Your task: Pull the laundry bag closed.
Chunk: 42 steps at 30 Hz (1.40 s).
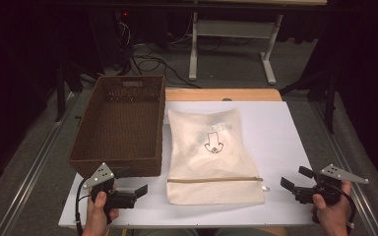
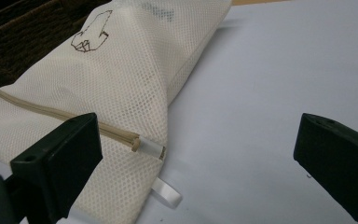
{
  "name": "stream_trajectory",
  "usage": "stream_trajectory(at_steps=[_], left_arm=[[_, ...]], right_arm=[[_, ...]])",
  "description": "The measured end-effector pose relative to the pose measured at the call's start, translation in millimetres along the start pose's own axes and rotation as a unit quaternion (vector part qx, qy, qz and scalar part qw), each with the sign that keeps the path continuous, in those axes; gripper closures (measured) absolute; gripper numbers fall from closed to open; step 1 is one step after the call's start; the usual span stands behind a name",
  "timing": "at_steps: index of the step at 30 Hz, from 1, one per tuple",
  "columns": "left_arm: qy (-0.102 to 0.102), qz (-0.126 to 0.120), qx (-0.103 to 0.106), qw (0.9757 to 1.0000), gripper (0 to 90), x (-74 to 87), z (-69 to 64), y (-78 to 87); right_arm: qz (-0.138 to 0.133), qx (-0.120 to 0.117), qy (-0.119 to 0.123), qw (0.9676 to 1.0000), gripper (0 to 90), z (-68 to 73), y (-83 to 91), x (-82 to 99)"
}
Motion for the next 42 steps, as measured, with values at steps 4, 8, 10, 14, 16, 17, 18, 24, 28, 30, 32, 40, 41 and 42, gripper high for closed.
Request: stream_trajectory(at_steps=[4,8,10,14,16,17,18,24,28,30,32,40,41,42], left_arm=[[0.003,-0.009,-0.006,0.9999,0.3,0.7,8.9,8.7],[0.012,-0.015,-0.019,0.9996,0.3,2.0,18.8,18.1],[0.015,-0.013,-0.03,0.9994,0.3,4.0,24.6,23.0],[0.021,-0.019,-0.043,0.9987,0.3,6.8,34.2,34.7],[0.022,-0.023,-0.046,0.9984,0.3,8.1,37.8,39.7],[0.021,-0.027,-0.043,0.9985,0.3,8.4,38.6,41.9],[0.019,-0.03,-0.043,0.9985,0.3,8.6,39.3,44.2],[0.013,-0.043,-0.043,0.9981,0.3,11.7,42.9,56.6],[0.022,-0.038,-0.051,0.9977,0.4,16.4,49.9,61.7],[0.029,-0.04,-0.058,0.9971,0.9,18.6,51.9,63.5],[0.026,-0.044,-0.057,0.9971,0.9,18.2,50.1,65.9],[0.043,-0.074,-0.034,0.9958,0.3,13.9,42.8,79.3],[0.043,-0.077,-0.032,0.9956,0.3,14.1,41.2,80.8],[0.038,-0.076,-0.037,0.9957,0.3,14.8,40.0,82.0]], right_arm=[[-0.003,0.003,-0.001,1.0,1.4,-3.8,3.6,0.7],[-0.008,0.011,-0.009,0.9999,1.6,-9.2,9.0,1.6],[-0.009,0.011,-0.01,0.9999,1.7,-10.7,10.7,1.9],[-0.012,0.011,-0.009,0.9998,1.7,-12.9,13.3,2.6],[-0.015,0.01,-0.009,0.9998,2.0,-14.3,15.8,3.2],[-0.015,0.01,-0.009,0.9998,2.0,-14.3,15.8,3.2],[-0.016,0.009,-0.01,0.9998,2.2,-14.5,16.4,3.4],[-0.016,0.023,-0.012,0.9995,3.6,-16.2,22.3,7.0],[-0.027,0.02,-0.011,0.9994,3.7,-18.0,29.0,7.6],[-0.037,0.018,-0.017,0.999,4.4,-18.7,32.7,6.8],[-0.048,0.021,-0.02,0.9984,5.2,-18.6,37.1,5.7],[-0.057,0.043,-0.031,0.9969,7.4,-23.3,61.9,19.9],[-0.057,0.043,-0.031,0.9969,7.4,-23.3,61.9,19.9],[-0.056,0.043,-0.031,0.997,7.2,-22.8,64.5,21.1]])
Point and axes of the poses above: each handheld gripper's, and its own axes: y roughly backward along the jaws, x roughly out of its underside, z roughly to its left, the point moved 5 cm from there along -y, roughly forward along the jaws, and after that the axes turned 7 degrees about -x, right-handed, at the moved point
